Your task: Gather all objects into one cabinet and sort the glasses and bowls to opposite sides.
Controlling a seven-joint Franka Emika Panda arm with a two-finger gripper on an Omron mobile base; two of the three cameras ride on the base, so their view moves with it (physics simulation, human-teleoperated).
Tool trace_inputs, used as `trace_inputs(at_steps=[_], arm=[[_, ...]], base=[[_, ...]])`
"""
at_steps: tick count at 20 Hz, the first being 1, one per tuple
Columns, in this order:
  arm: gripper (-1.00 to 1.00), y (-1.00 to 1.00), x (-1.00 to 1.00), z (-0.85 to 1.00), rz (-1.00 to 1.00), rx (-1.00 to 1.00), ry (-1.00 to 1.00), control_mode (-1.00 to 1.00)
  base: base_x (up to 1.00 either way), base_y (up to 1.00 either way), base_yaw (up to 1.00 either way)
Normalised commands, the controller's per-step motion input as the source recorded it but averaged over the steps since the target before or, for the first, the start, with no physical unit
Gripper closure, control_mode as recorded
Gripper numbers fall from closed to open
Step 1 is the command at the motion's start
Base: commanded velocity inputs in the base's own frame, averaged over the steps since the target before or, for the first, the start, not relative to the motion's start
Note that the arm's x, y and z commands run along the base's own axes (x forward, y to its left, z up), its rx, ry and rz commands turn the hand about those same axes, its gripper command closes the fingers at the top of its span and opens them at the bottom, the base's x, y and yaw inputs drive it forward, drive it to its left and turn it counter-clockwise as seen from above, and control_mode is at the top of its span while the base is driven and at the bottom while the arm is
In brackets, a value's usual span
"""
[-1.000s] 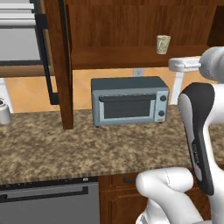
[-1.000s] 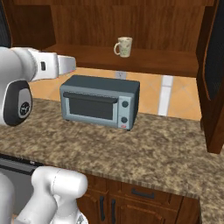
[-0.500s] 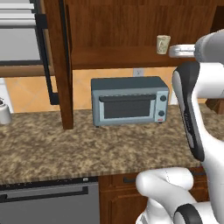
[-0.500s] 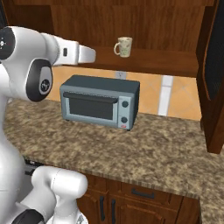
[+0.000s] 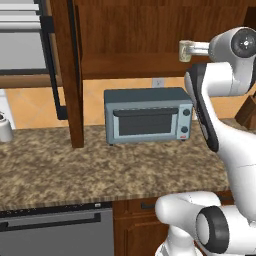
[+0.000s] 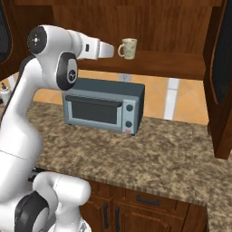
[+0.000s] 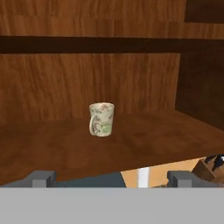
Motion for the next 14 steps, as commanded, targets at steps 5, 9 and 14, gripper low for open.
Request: trace_inputs(at_steps=[5,9,14], arm=[[-1.0,0.01,0.55,-0.17,0.03,0.02,0.01,-1.0],[-1.0,0.0,0.55,-0.14,0.0,0.0,0.0,-1.0],[-1.0,0.08,0.11,0.0,-0.01,-0.02,0.0,-1.0]], base=[[0.0,0.0,0.0],[0.0,0.0,0.0],[0.0,0.0,0.0]])
